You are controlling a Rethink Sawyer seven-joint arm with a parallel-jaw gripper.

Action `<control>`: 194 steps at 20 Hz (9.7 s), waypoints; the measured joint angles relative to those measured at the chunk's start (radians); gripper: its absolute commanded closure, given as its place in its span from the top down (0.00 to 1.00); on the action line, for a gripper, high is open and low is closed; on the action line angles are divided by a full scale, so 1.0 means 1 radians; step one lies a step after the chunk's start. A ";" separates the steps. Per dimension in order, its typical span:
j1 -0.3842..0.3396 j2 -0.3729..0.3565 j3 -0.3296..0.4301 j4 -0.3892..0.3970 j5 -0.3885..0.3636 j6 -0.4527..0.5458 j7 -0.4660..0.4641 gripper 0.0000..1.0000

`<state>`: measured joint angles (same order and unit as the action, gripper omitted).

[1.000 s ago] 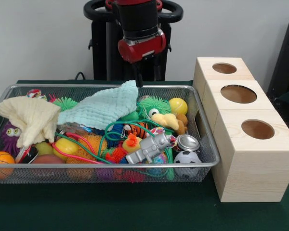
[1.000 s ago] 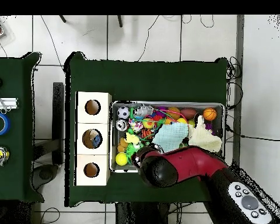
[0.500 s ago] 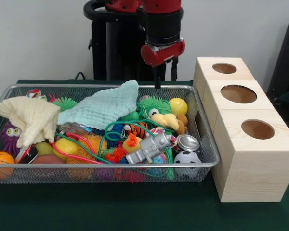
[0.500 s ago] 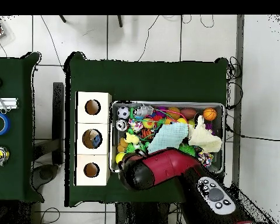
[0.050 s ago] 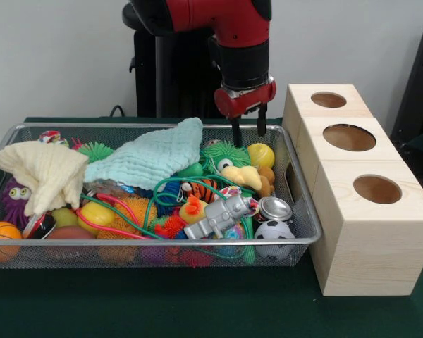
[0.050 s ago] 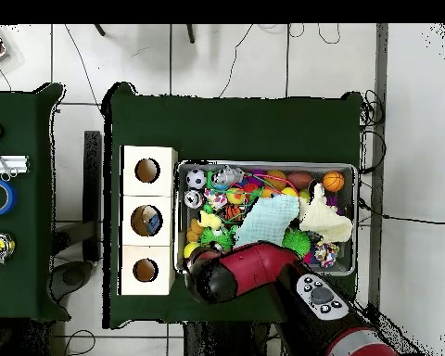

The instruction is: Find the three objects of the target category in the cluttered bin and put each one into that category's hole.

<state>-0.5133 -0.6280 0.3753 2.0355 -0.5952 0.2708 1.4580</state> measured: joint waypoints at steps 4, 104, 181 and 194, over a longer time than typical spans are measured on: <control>-0.013 0.036 -0.013 -0.024 0.005 0.000 0.000 1.00; -0.353 -0.156 0.310 -0.311 0.190 0.792 -0.037 0.00; -0.342 -0.105 0.526 -0.144 0.102 0.688 -0.041 0.00; -0.331 -0.101 0.509 -0.158 0.099 0.690 -0.041 1.00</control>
<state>-0.8443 -0.7294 0.8844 1.8773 -0.4967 0.9611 1.4167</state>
